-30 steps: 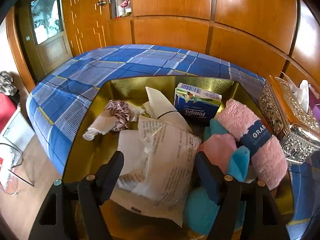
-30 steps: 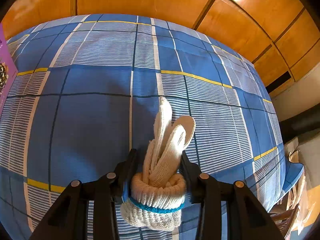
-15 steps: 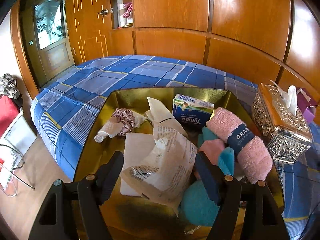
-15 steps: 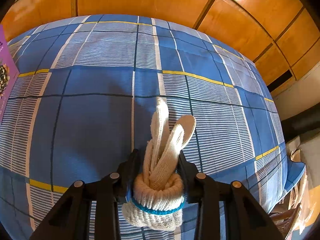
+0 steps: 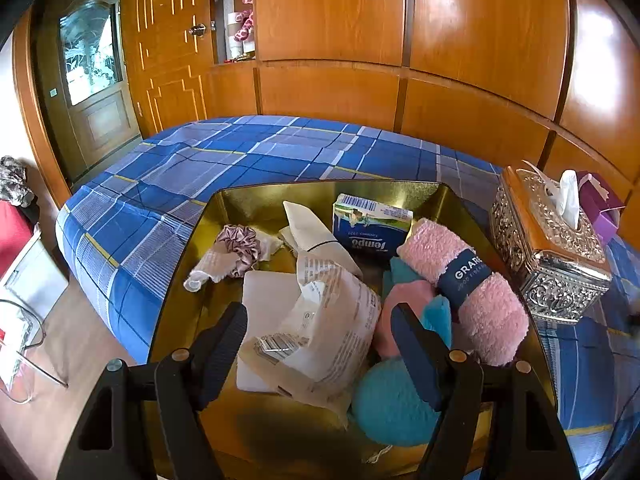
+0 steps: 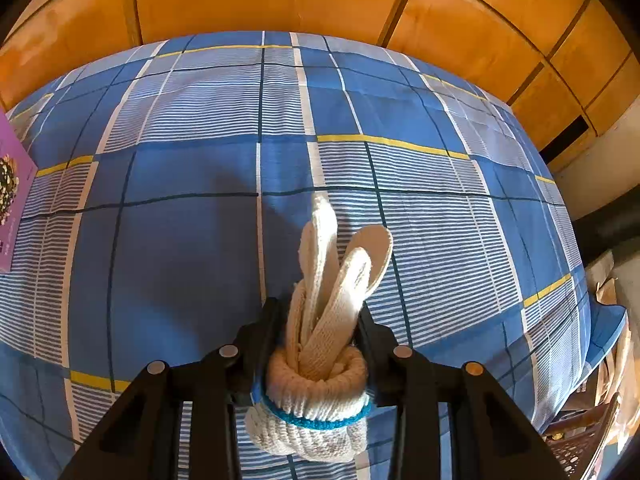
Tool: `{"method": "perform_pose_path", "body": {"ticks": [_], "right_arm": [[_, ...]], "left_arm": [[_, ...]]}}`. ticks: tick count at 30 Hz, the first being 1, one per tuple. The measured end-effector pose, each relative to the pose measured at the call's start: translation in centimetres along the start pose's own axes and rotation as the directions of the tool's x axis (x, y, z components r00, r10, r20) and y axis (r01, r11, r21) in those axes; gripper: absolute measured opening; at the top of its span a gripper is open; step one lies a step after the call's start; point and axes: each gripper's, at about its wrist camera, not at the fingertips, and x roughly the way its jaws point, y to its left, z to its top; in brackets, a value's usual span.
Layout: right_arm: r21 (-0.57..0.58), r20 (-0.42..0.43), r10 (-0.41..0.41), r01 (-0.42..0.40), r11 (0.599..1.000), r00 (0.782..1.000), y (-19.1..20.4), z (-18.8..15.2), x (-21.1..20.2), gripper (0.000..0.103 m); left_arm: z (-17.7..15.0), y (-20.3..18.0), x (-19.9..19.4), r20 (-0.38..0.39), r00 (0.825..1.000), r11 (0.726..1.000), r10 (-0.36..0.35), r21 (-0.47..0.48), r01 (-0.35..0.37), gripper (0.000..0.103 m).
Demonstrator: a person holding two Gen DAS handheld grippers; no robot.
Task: Organize soft objects
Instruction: 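Lift the white glove and turn the right tool toward the gold tray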
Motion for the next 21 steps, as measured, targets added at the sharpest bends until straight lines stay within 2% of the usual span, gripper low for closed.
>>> {"method": "perform_pose_path", "body": {"ticks": [6,15,21], "right_arm": [[0.048,-0.016,0.038,-0.037,0.998,0.999,-0.7,0.2,0.2,0.035],[0.000,-0.018,0.020,-0.020,1.000,1.000,0.0,0.8,0.2,0.032],[-0.005,-0.035,0.048,-0.048,0.999,0.998,0.7,3.0,0.2,0.031]], "left_arm": [[0.0,0.4,-0.4,-0.007,1.000,1.000,-0.006,0.018,0.006,0.075],[0.0,0.3,-0.5,-0.016,0.999,0.998,-0.037,0.046,0.038,0.075],[0.0,0.0,-0.5,-0.025,0.998,0.996,-0.063,0.058,0.064,0.075]]}}
